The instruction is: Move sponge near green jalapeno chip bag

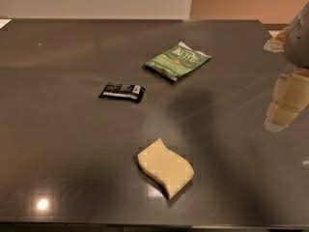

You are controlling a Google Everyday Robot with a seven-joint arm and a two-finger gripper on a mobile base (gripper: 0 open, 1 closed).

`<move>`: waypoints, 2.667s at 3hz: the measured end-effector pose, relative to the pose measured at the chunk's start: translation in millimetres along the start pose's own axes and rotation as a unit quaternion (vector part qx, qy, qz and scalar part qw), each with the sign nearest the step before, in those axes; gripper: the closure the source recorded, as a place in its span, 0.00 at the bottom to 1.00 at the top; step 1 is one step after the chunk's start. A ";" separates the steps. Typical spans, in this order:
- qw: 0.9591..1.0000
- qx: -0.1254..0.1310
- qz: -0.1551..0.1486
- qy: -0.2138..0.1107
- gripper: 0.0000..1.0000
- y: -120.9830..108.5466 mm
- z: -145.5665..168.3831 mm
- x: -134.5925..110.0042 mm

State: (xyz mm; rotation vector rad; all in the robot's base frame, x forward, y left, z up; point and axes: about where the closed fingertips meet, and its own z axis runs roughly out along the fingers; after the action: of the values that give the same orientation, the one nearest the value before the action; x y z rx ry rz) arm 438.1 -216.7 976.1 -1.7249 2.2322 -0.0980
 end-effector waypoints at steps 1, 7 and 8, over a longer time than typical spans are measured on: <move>1.000 0.000 0.000 0.000 0.00 0.0 0.0 0.0; 0.975 -0.121 -0.125 -0.137 0.00 131.0 54.0 -107.7; 0.972 -0.121 -0.140 -0.143 0.00 143.6 66.3 -118.6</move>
Offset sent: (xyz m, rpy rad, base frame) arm -0.0688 0.0914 -0.0499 0.1542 0.1354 0.2966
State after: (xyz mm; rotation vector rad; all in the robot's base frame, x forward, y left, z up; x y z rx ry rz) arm 349.9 -55.8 902.5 -2.0246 1.8462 0.3512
